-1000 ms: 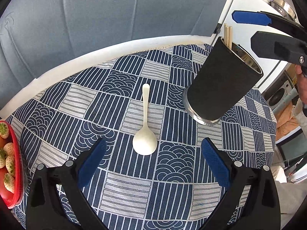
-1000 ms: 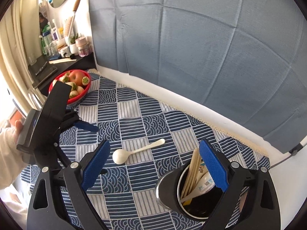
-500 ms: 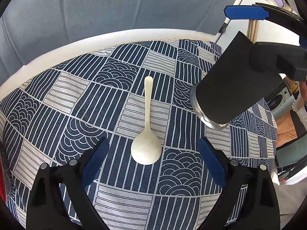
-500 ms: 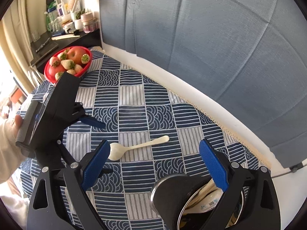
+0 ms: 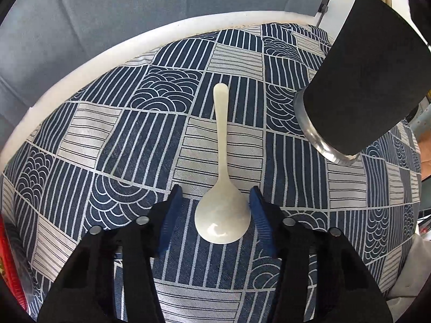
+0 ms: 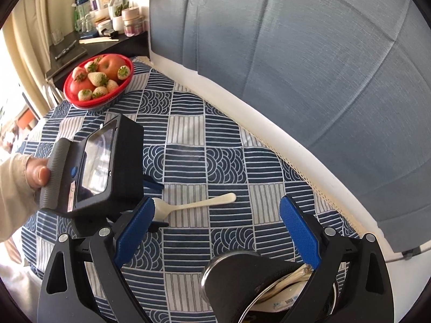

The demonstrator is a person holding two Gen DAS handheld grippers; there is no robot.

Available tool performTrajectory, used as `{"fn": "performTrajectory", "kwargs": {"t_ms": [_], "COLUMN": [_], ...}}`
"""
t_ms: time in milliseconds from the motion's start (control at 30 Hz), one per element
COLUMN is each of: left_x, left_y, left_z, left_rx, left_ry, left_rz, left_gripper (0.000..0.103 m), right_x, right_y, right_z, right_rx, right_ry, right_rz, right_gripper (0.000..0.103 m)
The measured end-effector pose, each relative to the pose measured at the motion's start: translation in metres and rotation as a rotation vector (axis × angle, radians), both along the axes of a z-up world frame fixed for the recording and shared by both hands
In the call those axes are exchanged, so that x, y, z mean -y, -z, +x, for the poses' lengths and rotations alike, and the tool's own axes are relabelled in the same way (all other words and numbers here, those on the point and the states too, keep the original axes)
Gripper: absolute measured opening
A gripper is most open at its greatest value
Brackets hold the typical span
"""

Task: Organize utensils
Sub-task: 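Grasp the plain white spoon by its bowl with the left gripper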

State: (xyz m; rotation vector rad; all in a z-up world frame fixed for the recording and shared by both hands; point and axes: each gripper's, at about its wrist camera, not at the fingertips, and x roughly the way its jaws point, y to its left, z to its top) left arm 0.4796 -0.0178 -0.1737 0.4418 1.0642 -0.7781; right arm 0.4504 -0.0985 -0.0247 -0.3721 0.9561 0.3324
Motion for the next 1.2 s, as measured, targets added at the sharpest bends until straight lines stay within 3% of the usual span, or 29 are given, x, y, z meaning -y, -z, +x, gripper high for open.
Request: {"fn": "performTrajectory", "kwargs": {"t_ms": [100,333,667,867,1200], "left_x": [-0.009,-0.04,-0.077,-0.091,-0.117], "left_y": [-0.002,-0.002,-0.008,-0.009,-0.011], "left_z": [0.008,-0.004,-0.035,-0.052,-0.083], "left_rx": [-0.065,-0.125,-0.141,-0.153,-0.18], "left_ry": [-0.037,-0.094,-0.133,-0.16,-0.205], "left_rz": [-0.043,-0.107,-0.088,-0.087,-0.116], "left_gripper": [0.04,0.04,0.04,0.04,0.04], "right_x": [-0.001,-0.006,-0.044,-0.061,-0.071], "right_y": [0.0,0.0,0.006,0.028,0.1], "right_z": [0.0,0.0,0.002,0.0,-0.003], "right_rx": [0.001,0.0,-0.019,-0.1,-0.339], "right_ry": [0.002,-0.01,-0.092,-0.089,0.061], "right_rz": [0.004,0.014,0.03,0.089,0.208], "right_gripper": [0.089,0.089,0.089,0.089,0.089]}}
